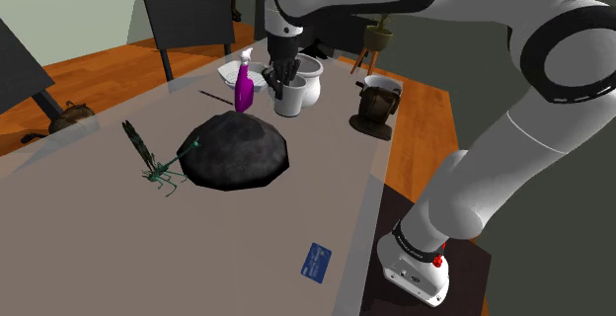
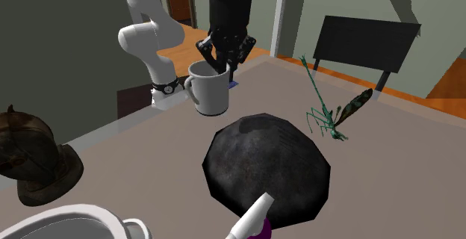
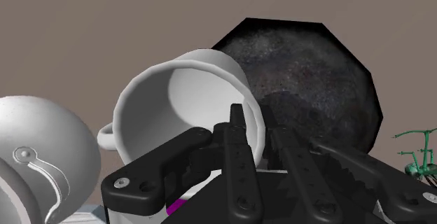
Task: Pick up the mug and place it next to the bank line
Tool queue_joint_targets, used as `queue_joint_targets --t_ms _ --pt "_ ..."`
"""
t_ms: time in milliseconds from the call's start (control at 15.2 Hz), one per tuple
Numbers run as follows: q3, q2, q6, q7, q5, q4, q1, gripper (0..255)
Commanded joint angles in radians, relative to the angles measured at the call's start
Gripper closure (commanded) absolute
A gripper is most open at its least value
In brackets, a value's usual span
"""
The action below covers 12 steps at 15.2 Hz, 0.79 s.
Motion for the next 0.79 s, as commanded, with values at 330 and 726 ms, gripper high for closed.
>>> queue_joint_targets --t_ms 330,726 --pt "0.076 -0.173 -0.002 0.121 0.048 -0.174 0.064 255" --pt "0.150 -0.295 -0.022 0.228 0.108 -0.273 0.126 255"
